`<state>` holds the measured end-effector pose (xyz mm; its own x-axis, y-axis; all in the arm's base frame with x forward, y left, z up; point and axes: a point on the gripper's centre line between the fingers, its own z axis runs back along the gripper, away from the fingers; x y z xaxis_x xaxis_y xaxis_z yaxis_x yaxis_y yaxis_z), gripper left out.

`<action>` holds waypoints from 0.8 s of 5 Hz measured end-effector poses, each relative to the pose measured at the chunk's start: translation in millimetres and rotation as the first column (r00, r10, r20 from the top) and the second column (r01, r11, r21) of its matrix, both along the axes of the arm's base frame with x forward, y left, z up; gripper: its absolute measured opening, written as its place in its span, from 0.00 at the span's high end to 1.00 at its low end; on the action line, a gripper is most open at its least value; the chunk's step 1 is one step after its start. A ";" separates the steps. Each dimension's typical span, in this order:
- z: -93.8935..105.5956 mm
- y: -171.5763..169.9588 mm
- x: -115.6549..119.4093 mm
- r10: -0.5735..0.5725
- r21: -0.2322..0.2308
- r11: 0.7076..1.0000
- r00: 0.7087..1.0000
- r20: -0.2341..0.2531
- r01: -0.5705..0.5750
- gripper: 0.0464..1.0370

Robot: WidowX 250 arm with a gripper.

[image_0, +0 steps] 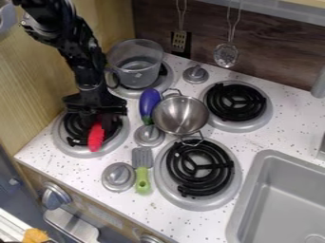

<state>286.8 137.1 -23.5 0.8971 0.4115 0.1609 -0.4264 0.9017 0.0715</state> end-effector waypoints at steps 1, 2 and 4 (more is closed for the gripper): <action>28.4 -10.4 -1.3 -0.029 0.027 0.999 1.000 -0.010 0.029 0.69; 46.4 -31.6 -8.3 -0.048 0.029 0.998 0.998 -0.035 0.049 0.69; 65.9 -83.9 6.2 -0.137 0.039 0.990 0.991 -0.001 0.136 0.69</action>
<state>293.0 53.2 42.4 0.9441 0.2786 0.1761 -0.2997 0.9480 0.1071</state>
